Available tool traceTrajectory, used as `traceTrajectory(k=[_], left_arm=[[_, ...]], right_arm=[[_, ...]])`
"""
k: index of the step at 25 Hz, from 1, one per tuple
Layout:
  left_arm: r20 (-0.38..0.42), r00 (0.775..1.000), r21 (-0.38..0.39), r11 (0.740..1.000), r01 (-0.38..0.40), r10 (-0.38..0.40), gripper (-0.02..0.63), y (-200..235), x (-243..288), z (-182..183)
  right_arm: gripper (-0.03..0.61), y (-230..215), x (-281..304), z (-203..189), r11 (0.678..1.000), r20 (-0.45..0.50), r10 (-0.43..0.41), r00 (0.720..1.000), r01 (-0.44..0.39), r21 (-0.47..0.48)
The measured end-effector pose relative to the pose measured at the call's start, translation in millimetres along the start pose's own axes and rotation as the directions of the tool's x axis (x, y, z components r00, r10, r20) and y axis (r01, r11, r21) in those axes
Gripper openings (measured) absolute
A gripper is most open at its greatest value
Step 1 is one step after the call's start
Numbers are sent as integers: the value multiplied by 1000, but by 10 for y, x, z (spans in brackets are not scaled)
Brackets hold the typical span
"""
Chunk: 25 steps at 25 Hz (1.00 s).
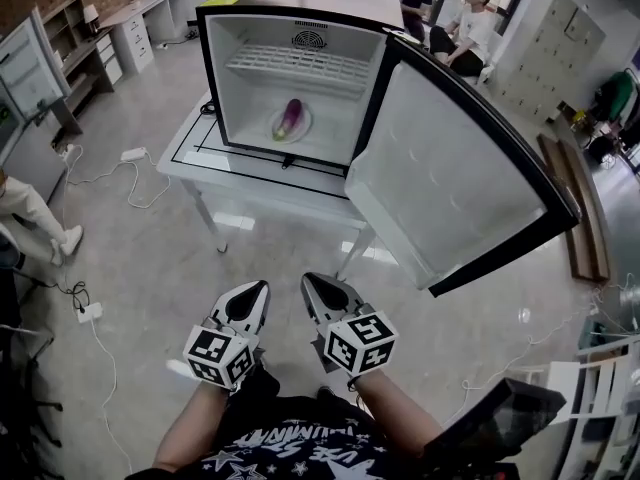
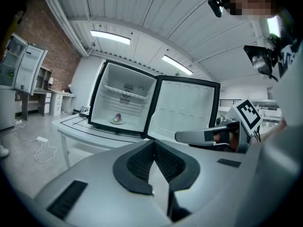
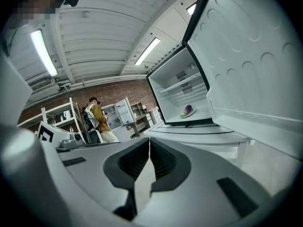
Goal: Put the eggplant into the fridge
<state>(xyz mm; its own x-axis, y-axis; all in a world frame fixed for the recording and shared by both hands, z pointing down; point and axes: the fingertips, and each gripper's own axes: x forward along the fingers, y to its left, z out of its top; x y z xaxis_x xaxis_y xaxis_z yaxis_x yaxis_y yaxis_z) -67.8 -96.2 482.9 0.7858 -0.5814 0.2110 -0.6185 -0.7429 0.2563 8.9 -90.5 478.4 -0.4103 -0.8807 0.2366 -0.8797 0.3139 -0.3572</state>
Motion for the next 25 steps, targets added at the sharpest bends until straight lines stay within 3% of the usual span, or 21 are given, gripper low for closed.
traceTrajectory(k=[13, 25], left_arm=[[62, 993, -8, 995, -98, 98, 9, -776, -384, -176], [68, 992, -14, 994, -105, 106, 9, -1463, -487, -418]], right_arm=[[12, 151, -801, -193, 991, -38, 77, 996, -81, -110], [12, 11, -1513, -416, 986, -76, 68, 995, -79, -148]])
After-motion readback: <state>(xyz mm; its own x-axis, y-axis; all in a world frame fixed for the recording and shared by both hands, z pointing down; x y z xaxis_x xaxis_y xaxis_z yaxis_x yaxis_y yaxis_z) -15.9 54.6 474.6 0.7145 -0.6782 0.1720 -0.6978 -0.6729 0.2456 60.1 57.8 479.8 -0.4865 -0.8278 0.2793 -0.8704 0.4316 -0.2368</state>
